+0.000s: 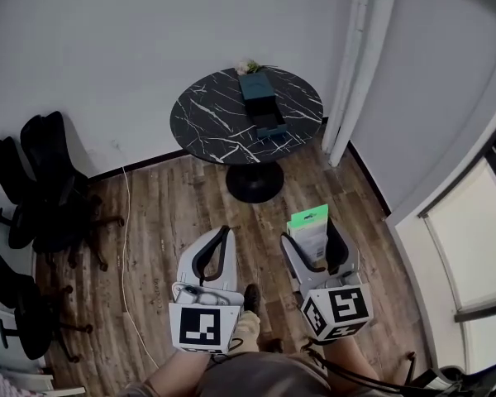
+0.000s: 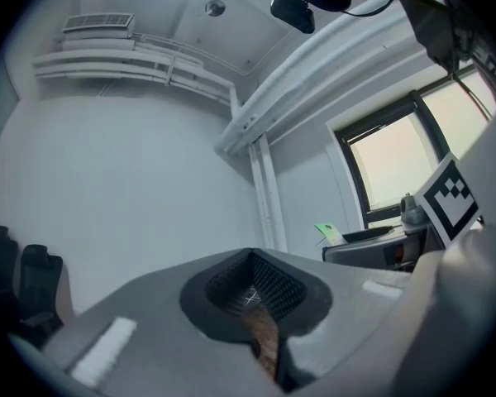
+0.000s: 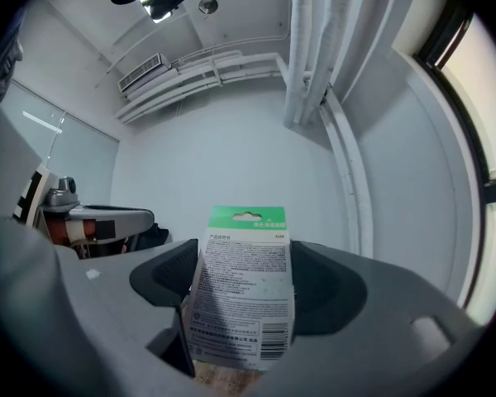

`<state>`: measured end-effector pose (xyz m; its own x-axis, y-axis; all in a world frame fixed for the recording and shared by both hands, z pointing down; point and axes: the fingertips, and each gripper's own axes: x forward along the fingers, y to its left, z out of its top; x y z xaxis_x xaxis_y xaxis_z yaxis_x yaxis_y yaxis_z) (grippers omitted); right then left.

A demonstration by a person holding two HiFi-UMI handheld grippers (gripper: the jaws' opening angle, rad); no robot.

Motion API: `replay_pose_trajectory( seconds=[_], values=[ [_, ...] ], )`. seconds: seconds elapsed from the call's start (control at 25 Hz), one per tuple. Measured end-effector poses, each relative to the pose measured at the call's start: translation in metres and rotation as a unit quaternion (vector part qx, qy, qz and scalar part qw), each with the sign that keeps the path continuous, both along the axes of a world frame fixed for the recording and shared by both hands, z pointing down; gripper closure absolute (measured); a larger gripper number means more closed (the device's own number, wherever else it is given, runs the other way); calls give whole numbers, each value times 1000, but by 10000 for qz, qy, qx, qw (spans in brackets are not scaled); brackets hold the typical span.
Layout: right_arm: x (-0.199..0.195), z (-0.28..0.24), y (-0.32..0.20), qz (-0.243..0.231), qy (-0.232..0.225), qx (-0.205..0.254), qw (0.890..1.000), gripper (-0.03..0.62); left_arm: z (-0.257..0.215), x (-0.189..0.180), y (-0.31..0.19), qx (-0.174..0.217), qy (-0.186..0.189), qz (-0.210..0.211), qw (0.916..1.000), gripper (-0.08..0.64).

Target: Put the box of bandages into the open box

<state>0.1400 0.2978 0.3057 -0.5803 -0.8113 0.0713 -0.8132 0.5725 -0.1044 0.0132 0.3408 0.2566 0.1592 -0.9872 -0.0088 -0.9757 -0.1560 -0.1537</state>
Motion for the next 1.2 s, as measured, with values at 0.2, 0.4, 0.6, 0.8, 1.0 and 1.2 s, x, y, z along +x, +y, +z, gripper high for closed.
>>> replay_pose_trajectory(
  seconds=[0.2,0.4,0.6,0.8,1.0,1.2],
  values=[
    [-34,9,-70,34,87,-62,9999,210,9,-29,-73,6,29,125,9999,560],
    [-70,-4,-142,124,103,14,9999,210,0,-60,-148,92,48,284,9995,560],
    [-94,-11,-194,245,107,93,9996,210,-8,-87,-204,245,93,364,9990,560],
    [-102,-11,-228,303,164,91,9994,210,-5,-97,-239,238,191,420,9987,560],
    [-99,-5,-260,390,163,17,9991,210,4,-93,-273,173,188,514,9984,560],
    [-90,12,-305,417,88,-152,9990,210,17,-85,-318,39,173,513,9985,560]
  ],
)
